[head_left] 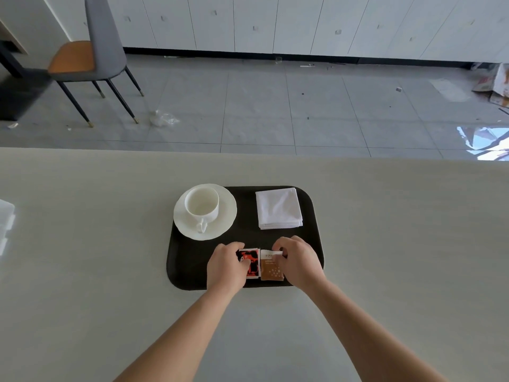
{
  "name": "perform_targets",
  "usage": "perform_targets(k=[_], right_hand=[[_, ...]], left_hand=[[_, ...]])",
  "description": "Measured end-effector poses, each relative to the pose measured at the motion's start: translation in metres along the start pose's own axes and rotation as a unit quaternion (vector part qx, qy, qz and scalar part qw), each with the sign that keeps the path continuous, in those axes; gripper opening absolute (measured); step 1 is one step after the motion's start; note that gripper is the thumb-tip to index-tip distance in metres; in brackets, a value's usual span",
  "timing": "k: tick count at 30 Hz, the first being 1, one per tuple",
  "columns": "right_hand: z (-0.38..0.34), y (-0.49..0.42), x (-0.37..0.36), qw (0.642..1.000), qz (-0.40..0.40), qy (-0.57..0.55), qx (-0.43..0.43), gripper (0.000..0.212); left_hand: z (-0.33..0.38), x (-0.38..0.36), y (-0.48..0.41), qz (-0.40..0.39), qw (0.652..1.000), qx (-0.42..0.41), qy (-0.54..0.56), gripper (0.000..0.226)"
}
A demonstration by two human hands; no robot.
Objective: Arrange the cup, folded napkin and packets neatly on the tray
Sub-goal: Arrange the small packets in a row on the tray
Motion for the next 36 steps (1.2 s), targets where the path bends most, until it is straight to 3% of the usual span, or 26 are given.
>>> perform_targets(k=[11, 20, 30, 36], right_hand=[[-0.002, -0.001, -0.003, 1.000, 0.002, -0.011, -0.013, 0.023], [0.005, 0.002, -0.005, 0.999, 0.014, -0.038, 0.001, 0.034], [-0.007, -0.004, -0.010, 0.999, 0.033, -0.003, 0.006, 0.007], [-0.003, -0.001, -0.008, 0.999, 0.036, -0.026, -0.005, 0.024]], left_hand=[[-0.003, -0.003, 0.001, 0.006, 1.000, -0.015, -0.002, 0.035], [-0.005, -0.006, 0.007, 0.020, 1.000, -0.007, 0.015, 0.043], [-0.001, -0.002, 0.001, 0.016, 1.000, -0.014, 0.009, 0.023], [0.000, 0.002, 0.007, 0.023, 0.999, 0.001, 0.038, 0.041]])
Point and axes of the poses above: each hand's wrist, its own y-axis away from the middle knuckle, its own x-axis out of the back of the hand, z = x × y, the point moved 1 cm from there along -y, towards the middle knuckle, and after that the axes turned 10 degrees about -y, right-handed, at the moved point
